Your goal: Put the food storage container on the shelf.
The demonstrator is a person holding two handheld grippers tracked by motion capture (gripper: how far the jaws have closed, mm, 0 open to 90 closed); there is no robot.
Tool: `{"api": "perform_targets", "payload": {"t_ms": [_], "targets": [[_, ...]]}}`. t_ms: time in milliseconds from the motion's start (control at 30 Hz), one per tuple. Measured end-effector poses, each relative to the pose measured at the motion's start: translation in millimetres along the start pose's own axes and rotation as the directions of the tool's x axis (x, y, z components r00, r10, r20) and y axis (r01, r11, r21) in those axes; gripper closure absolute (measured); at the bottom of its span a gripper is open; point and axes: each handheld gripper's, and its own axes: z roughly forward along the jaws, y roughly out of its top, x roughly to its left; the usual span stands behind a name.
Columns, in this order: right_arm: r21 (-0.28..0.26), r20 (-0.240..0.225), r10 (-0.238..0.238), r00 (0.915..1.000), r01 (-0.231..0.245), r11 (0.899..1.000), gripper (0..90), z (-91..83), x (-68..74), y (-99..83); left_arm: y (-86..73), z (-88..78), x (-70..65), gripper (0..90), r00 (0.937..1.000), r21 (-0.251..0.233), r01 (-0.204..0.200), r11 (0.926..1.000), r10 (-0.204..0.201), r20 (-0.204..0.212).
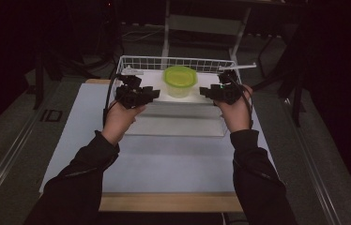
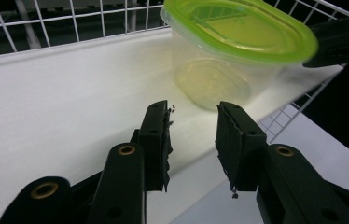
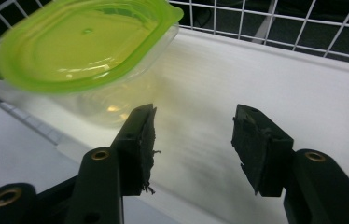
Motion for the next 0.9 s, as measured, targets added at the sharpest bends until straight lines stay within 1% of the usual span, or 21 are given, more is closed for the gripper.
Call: {"api": "perform_targets", "payload": {"t_ms": [67,133,167,200,233,267,300,333,367,400,433,467,500,533,600,633,667,733,767,833,900], "targets": [[-0.017,-0.023,-0.005,0.9997,0.004,1.000,43.1,-6.5,2.6,-4.7,-4.6,-4.8,-3.4,60.5,0.9999,-0.001,-0.014,0.9999,0.014,0.003],[-0.029,-0.041,-0.005,0.9991,0.004,1.000,39.7,-12.2,5.3,-9.9,-9.3,-8.8,-6.4,54.6,0.9994,-0.013,-0.022,0.9997,0.022,0.025],[-0.032,-0.052,-0.016,0.9985,0.014,0.999,38.0,-13.9,6.6,-12.6,-11.2,-10.1,-8.0,52.9,0.9992,-0.015,-0.028,0.9995,0.028,0.028],[-0.031,-0.051,-0.027,0.9983,0.025,0.999,37.5,-15.4,8.7,-15.4,-13.1,-11.6,-9.0,50.2,0.9989,-0.021,-0.029,0.9994,0.029,0.035],[-0.031,-0.054,-0.035,0.9979,0.033,0.999,34.7,-17.2,10.5,-18.1,-15.0,-13.7,-9.8,45.8,0.9981,-0.033,-0.024,0.9992,0.026,0.057],[-0.043,-0.076,-0.040,0.9963,0.037,0.998,31.7,-19.6,12.0,-21.5,-17.1,-15.4,-11.1,43.0,0.9974,-0.047,-0.025,0.9986,0.028,0.066],[-0.049,-0.085,-0.044,0.9954,0.040,0.998,30.4,-21.7,13.8,-24.4,-18.9,-16.8,-12.8,40.9,0.9967,-0.056,-0.031,0.9979,0.035,0.074],[-0.053,-0.101,-0.052,0.9935,0.047,0.997,28.3,-23.4,15.5,-27.7,-20.9,-18.0,-14.1,36.6,0.9942,-0.073,-0.036,0.9967,0.043,0.098],[-0.064,-0.120,-0.055,0.9912,0.048,0.997,27.3,-25.3,17.3,-31.0,-22.9,-19.0,-15.7,32.5,0.9933,-0.079,-0.043,0.9959,0.051,0.104],[-0.071,-0.130,-0.060,0.9897,0.051,0.996,25.5,-26.7,19.0,-34.5,-25.6,-19.5,-16.9,29.2,0.9902,-0.075,-0.058,0.9955,0.067,0.123],[-0.076,-0.141,-0.065,0.9879,0.055,0.996,23.9,-28.1,21.3,-38.0,-28.7,-19.8,-18.6,22.9,0.9866,-0.079,-0.071,0.9944,0.081,0.142],[-0.083,-0.153,-0.071,0.9858,0.059,0.995,23.8,-29.7,23.4,-41.7,-32.2,-20.0,-20.4,17.4,0.9847,-0.081,-0.084,0.9932,0.095,0.146],[-0.084,-0.161,-0.076,0.9840,0.063,0.994,22.9,-30.6,25.4,-45.4,-35.6,-19.7,-22.1,16.6,0.9840,-0.080,-0.081,0.9935,0.092,0.152],[-0.084,-0.169,-0.081,0.9822,0.068,0.994,21.6,-31.1,27.5,-49.2,-39.2,-19.4,-23.0,16.4,0.9819,-0.080,-0.070,0.9943,0.083,0.170],[-0.090,-0.180,-0.085,0.9801,0.069,0.993,21.1,-31.7,31.0,-57.3,-46.5,-17.9,-25.5,13.8,0.9805,-0.061,-0.066,0.9959,0.076,0.181],[-0.090,-0.186,-0.088,0.9787,0.072,0.993,20.7,-31.5,32.2,-61.3,-52.5,-16.8,-27.6,13.7,0.9776,-0.058,-0.062,0.9964,0.073,0.198],[-0.090,-0.186,-0.088,0.9787,0.072,0.993,20.7,-31.5,32.2,-61.3,-52.5,-16.8,-27.6,13.0,0.9776,-0.058,-0.062,0.9964,0.073,0.198],[-0.090,-0.197,-0.090,0.9763,0.073,0.993,20.1,-30.9,34.5,-70.3,-58.3,-15.5,-30.7,11.9,0.9770,-0.039,-0.081,0.9959,0.087,0.195],[-0.092,-0.203,-0.087,0.9754,0.070,0.993,19.3,-31.0,35.0,-73.2,-63.5,-14.9,-33.2,10.5,0.9738,-0.035,-0.088,0.9955,0.093,0.207],[-0.097,-0.211,-0.090,0.9734,0.071,0.993,18.8,-31.2,37.0,-82.1,-72.1,-14.8,-36.4,9.5,0.9713,-0.037,-0.105,0.9938,0.110,0.211],[-0.095,-0.209,-0.101,0.9728,0.082,0.992,18.7,-30.8,38.0,-90.4,-79.4,-14.4,-37.5,9.5,0.9694,-0.040,-0.104,0.9938,0.110,0.220]]}}
